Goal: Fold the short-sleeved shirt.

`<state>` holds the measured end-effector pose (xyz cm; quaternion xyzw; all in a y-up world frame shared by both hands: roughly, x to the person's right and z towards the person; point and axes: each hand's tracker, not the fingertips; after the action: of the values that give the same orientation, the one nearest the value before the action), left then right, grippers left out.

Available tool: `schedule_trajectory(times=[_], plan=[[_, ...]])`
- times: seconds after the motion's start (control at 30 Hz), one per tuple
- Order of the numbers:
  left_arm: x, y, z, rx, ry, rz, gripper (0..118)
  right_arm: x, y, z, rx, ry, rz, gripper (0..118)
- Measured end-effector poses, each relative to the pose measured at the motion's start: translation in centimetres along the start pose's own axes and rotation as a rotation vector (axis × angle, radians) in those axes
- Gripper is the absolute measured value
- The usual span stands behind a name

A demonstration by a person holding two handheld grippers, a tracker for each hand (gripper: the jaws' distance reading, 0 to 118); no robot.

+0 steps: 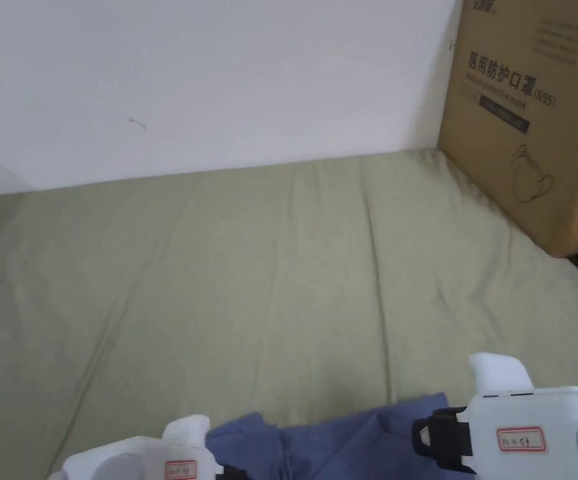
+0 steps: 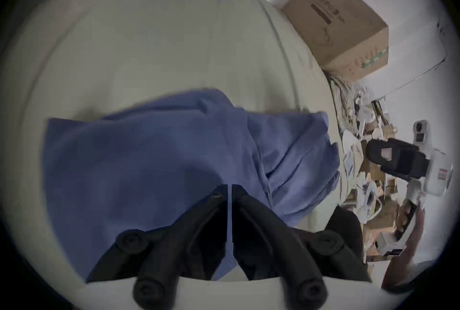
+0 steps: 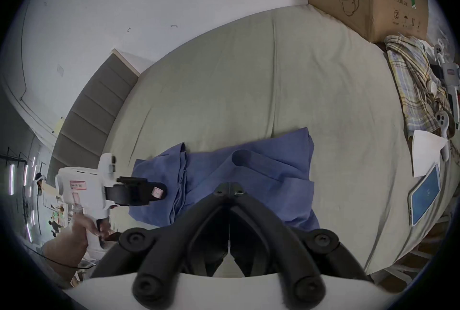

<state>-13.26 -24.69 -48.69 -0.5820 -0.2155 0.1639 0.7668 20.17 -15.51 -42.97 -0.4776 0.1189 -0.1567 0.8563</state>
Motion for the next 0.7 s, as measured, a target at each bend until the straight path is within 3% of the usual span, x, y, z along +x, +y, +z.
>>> schedule_trajectory(times=[0.2, 0.27, 0.33, 0.47, 0.5, 0.53, 0.57, 0.6, 0.63, 0.7], plan=[[0.9, 0.4, -4.0, -0.048, -0.082, -0.008, 2, 0.8, -0.1, 0.1, -0.003, -0.038, -0.002, 1], [0.4, 0.7, -3.2, -0.067, -0.181, -0.038, 3, 1.0, -0.2, 0.0, -0.004, -0.034, -0.010, 1], [-1.0, 0.4, -1.9, -0.078, -0.276, 0.018, 3, 1.0, -0.1, -0.2, -0.008, -0.026, -0.019, 1], [-5.6, -0.6, 4.1, 0.091, -0.328, 0.087, 6, 0.3, 0.2, -0.2, -0.009, -0.031, 0.011, 1], [-7.4, -0.8, 6.0, 0.140, -0.333, 0.118, 17, 0.2, 0.3, -0.2, -0.009, -0.029, 0.017, 1], [-9.4, -1.3, 7.7, 0.189, -0.335, 0.156, 40, 0.0, 0.3, -0.2, -0.010, -0.028, 0.020, 1], [-11.4, -1.7, 9.1, 0.223, -0.341, 0.193, 83, -0.1, 0.4, -0.3, -0.012, -0.028, 0.023, 1], [-13.4, -2.2, 10.2, 0.226, -0.336, 0.236, 110, -0.2, 0.4, -0.5, -0.015, -0.027, 0.024, 1], [-14.5, -2.5, 11.0, 0.213, -0.307, 0.278, 118, -0.4, 0.4, -0.6, -0.018, -0.026, 0.027, 1], [-16.9, -3.3, 11.9, 0.218, -0.241, 0.333, 118, -0.7, 0.4, -0.9, -0.024, -0.025, 0.033, 1]])
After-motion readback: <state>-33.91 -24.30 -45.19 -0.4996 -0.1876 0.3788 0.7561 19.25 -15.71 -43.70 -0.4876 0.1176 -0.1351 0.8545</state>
